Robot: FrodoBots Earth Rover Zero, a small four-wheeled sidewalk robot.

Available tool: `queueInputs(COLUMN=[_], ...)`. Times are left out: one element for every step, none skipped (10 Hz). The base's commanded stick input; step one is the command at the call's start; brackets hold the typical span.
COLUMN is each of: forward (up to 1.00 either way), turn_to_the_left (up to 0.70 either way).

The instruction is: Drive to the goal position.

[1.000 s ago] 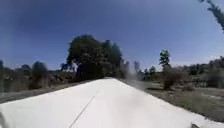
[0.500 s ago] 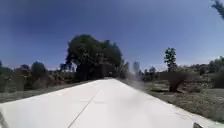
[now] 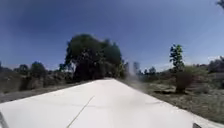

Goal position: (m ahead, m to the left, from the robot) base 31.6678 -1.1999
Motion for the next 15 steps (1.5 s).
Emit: queueInputs(forward=[0.70,0.70,0.70,0.70,0.70,0.70,0.70,0.70,0.70,0.70,0.70,0.70,0.70,0.70,0.70], turn_to_the_left=[0.00,0.00,0.00,0.00,0.00,0.03,0.11,0.14,0.14,0.13,0.00,0.00,0.00,0.00,0.00])
